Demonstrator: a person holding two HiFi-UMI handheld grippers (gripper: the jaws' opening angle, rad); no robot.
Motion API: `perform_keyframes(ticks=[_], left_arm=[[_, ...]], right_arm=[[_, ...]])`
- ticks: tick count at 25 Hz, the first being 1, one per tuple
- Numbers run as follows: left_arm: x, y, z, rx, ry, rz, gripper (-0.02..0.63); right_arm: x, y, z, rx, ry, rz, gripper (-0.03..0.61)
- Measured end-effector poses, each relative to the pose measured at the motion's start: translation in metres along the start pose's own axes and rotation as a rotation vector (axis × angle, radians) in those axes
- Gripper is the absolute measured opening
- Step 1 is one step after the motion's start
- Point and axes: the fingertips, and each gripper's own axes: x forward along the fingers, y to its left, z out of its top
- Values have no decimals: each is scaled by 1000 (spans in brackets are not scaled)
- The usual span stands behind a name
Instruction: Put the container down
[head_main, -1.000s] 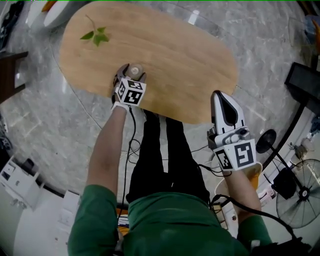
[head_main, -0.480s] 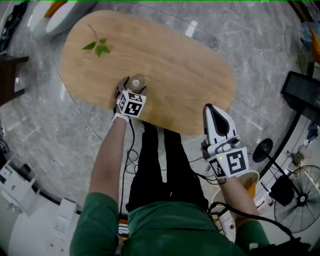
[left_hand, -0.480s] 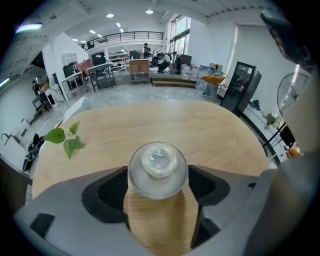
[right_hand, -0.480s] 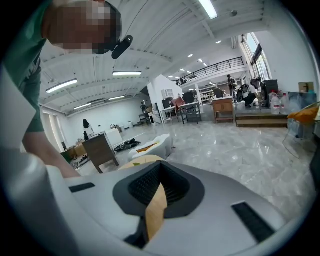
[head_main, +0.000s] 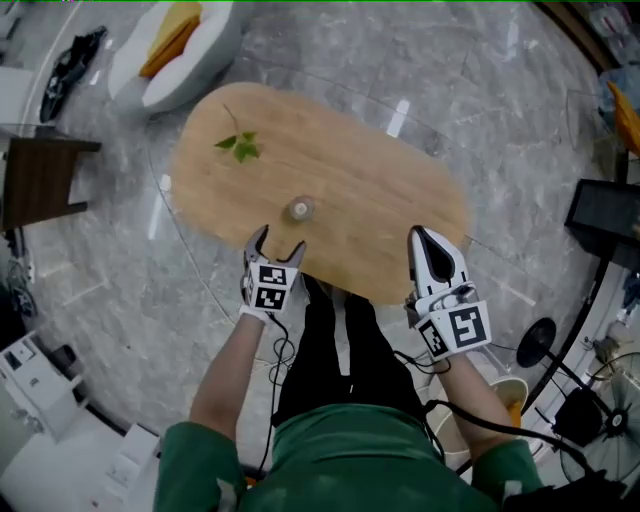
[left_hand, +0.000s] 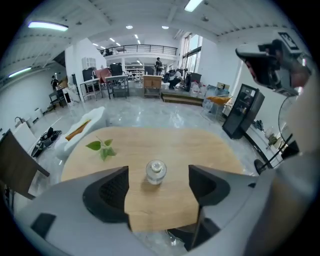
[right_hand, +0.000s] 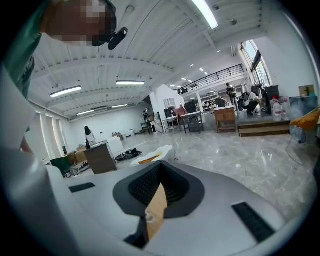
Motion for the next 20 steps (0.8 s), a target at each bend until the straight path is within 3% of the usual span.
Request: perform_keyframes(ticks=[4, 7, 9, 15, 20], left_arm=[[-83, -7, 49, -48, -124, 28, 357], [-139, -8, 94, -101, -273, 91, 163], [-173, -15, 118, -166, -367, 99, 87], [-254, -46, 179, -227, -566, 52, 46], [-308, -64, 214, -236, -666, 32, 43]], right_arm=[[-15, 19, 35, -16, -22, 22, 14], [-24, 29, 56, -26, -49, 47, 14], [-32, 34, 67, -18, -58, 51, 14], [-51, 50, 104, -9, -97, 77, 14], [-69, 76, 134, -15, -119, 115, 14]])
